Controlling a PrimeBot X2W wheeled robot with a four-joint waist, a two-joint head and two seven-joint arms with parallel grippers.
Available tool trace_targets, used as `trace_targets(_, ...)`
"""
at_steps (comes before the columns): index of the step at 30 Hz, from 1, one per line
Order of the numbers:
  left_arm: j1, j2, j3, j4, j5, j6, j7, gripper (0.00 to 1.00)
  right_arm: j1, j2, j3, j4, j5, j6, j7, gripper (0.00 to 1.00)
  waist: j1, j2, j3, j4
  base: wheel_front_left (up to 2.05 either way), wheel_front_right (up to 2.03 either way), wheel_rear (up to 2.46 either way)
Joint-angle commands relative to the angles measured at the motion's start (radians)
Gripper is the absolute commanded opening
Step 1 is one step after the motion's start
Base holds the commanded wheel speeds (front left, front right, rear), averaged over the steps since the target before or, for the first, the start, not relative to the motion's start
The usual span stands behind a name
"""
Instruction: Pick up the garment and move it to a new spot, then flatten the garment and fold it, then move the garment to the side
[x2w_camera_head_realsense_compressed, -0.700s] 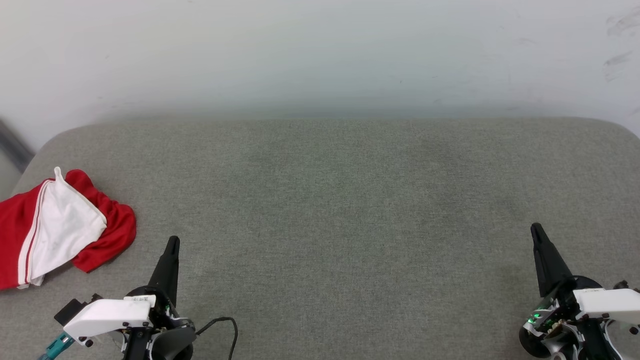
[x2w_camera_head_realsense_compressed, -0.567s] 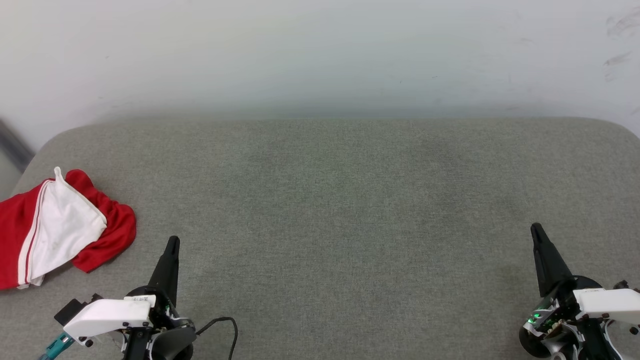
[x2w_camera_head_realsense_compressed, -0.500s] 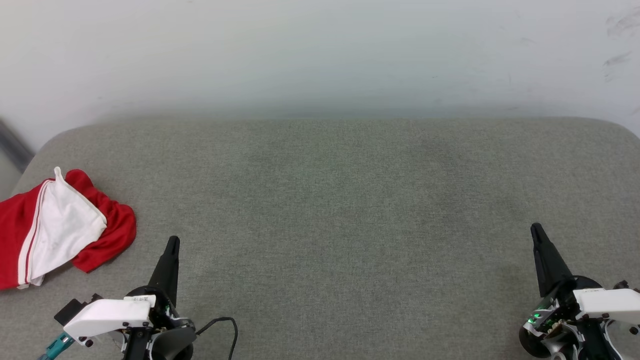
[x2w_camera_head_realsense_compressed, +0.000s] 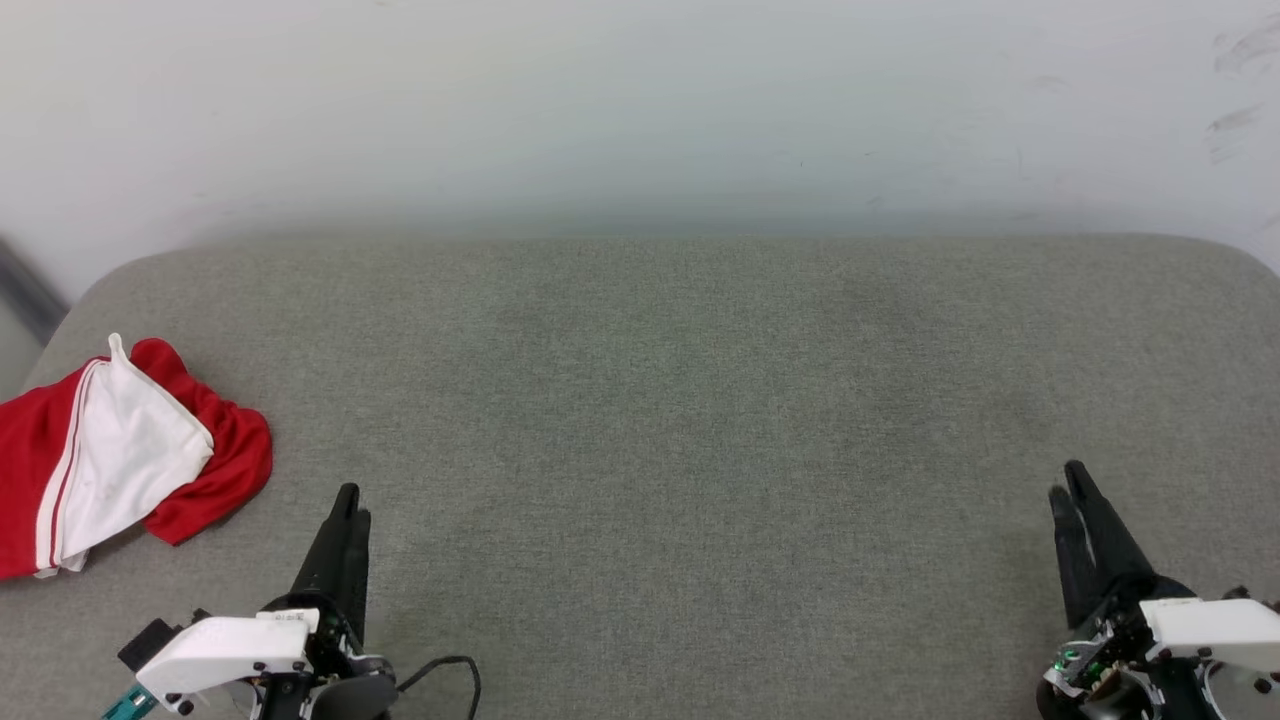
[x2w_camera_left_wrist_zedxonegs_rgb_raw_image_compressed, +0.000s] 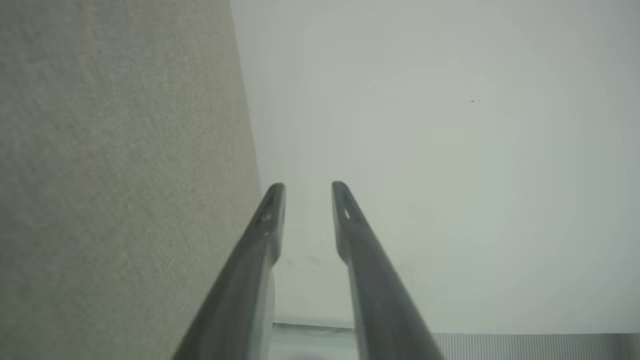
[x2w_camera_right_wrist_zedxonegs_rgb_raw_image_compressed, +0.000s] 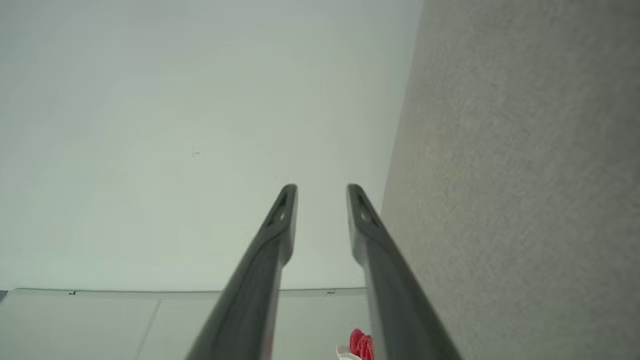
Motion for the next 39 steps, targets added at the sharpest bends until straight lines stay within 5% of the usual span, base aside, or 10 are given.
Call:
trace_targets(1,-0.008,0.001,-0.011,-0.01,0.0,0.0,-0.007,1.0,-0.006,0.0,0.002,-0.012,-0.002,0.0,-0.006,1.0,0.0,0.0,0.0,0.0,0.0,0.0,0.0)
trace_targets(21,-0.033,0.001,-0.109,-0.073,0.14,0.0,-0.101,1.0,0.005,-0.016,0.049,-0.077,-0.057,0.0,-0.088,1.0,0.0,0.0,0.0,0.002,0.0,0.0,0.0)
trace_targets(39,-0.039,0.002,-0.148,-0.113,0.567,0.003,-0.178,1.0,0.004,-0.051,0.094,-0.112,-0.489,0.0,-0.177,1.0,0.0,0.0,-0.001,0.003,0.0,0.0,0.0)
